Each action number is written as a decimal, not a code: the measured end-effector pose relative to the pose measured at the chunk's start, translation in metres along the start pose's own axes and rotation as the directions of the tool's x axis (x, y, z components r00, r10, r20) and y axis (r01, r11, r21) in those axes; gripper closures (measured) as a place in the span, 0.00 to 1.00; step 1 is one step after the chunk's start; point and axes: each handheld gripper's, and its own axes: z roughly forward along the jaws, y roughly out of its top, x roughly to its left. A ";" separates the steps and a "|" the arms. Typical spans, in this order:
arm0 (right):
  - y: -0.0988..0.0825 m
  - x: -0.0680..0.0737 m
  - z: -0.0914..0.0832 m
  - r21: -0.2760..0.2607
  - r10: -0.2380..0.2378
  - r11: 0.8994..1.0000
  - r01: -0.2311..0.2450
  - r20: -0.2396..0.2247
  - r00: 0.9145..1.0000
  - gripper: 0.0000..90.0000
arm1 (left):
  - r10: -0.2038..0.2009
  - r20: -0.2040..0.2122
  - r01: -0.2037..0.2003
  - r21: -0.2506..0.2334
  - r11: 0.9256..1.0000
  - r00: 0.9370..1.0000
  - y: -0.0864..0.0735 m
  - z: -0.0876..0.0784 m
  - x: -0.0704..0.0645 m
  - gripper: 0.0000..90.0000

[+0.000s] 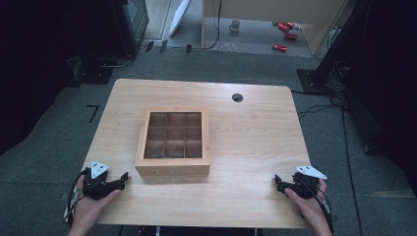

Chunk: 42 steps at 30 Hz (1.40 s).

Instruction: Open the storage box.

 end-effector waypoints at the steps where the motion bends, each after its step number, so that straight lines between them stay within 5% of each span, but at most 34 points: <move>1: 0.000 0.000 0.000 0.000 0.000 1.000 0.000 0.000 1.000 0.06 | -0.018 0.027 0.018 -0.017 1.000 0.999 0.002 -0.002 0.000 0.23; 8: 0.000 0.000 0.000 0.000 0.000 1.000 0.000 0.000 1.000 0.06 | -0.034 0.112 0.042 -0.069 0.997 0.993 0.008 -0.011 -0.004 0.23; 16: 0.000 0.000 0.000 0.000 -0.001 1.000 0.001 -0.002 1.000 0.06 | 0.019 0.170 -0.004 -0.090 0.996 0.985 0.011 -0.013 -0.021 0.23; 21: 0.001 0.000 0.001 0.001 -0.001 1.000 0.001 -0.004 1.000 0.06 | 0.063 0.221 -0.038 -0.115 0.993 0.973 0.014 -0.016 -0.035 0.25; 28: 0.002 0.000 0.002 0.000 -0.001 1.000 0.001 -0.003 1.000 0.06 | 0.073 0.227 -0.046 -0.124 0.991 0.971 0.016 -0.015 -0.044 0.31; 35: 0.002 0.000 0.002 0.000 -0.004 1.000 0.004 -0.003 1.000 0.07 | 0.066 0.233 -0.034 -0.137 0.990 0.970 0.018 -0.015 -0.047 0.47; 42: 0.006 0.007 -0.002 0.000 -0.012 1.000 0.012 -0.040 0.999 0.15 | 0.077 0.270 -0.036 -0.154 0.987 0.960 0.020 -0.014 -0.049 0.57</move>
